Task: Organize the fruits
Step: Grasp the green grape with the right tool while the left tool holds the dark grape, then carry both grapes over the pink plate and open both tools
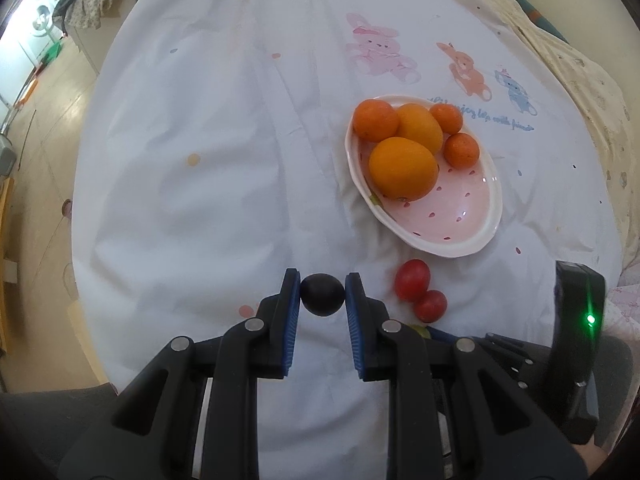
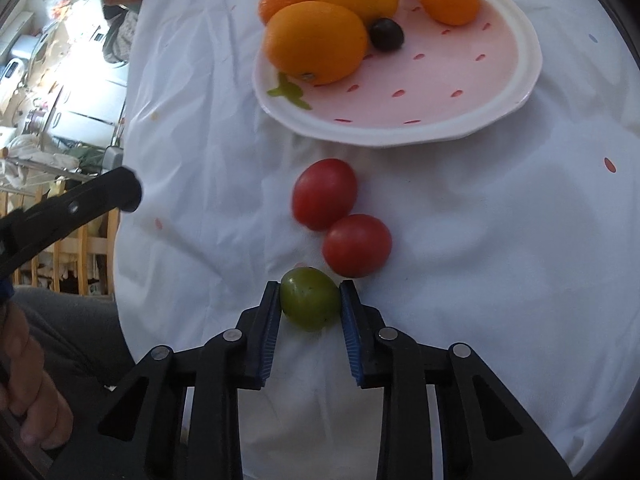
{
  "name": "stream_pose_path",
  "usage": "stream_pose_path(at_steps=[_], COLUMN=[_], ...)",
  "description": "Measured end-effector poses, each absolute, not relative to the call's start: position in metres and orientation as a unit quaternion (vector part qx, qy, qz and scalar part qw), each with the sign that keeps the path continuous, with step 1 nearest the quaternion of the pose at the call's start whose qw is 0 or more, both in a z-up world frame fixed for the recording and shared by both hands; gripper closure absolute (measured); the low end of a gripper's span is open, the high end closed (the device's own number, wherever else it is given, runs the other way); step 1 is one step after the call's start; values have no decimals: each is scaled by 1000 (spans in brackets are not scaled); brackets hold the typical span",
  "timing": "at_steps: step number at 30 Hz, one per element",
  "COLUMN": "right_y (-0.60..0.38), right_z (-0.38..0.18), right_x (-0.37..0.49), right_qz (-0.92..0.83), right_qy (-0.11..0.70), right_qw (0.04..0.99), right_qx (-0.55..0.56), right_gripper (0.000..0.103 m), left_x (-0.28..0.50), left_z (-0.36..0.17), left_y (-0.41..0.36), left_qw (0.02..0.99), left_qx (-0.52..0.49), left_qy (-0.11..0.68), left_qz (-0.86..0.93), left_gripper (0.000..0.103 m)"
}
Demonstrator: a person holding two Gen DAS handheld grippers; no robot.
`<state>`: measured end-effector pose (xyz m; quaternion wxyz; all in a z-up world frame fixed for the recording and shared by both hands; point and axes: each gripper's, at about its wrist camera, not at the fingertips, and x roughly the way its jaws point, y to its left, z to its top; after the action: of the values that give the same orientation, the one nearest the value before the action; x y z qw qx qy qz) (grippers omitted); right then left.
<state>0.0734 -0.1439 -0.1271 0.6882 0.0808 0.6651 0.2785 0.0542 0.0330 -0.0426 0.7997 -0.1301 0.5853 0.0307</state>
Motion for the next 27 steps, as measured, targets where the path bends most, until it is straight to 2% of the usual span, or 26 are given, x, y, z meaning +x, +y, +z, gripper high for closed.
stream_pose_path(at_steps=[15,27], right_y=[-205,-233], right_z=[-60,-42], right_x=[89,145], right_qz=[299,278], right_qy=[592,556], right_qw=[720,754], right_qx=[204,212], right_gripper=[72,72], left_x=[52,63], left_z=[-39,-35], left_y=[38,17], left_qw=[810,823], left_qx=[-131,-101], left_qy=[570,559], left_qz=[39,27], left_gripper=[84,84])
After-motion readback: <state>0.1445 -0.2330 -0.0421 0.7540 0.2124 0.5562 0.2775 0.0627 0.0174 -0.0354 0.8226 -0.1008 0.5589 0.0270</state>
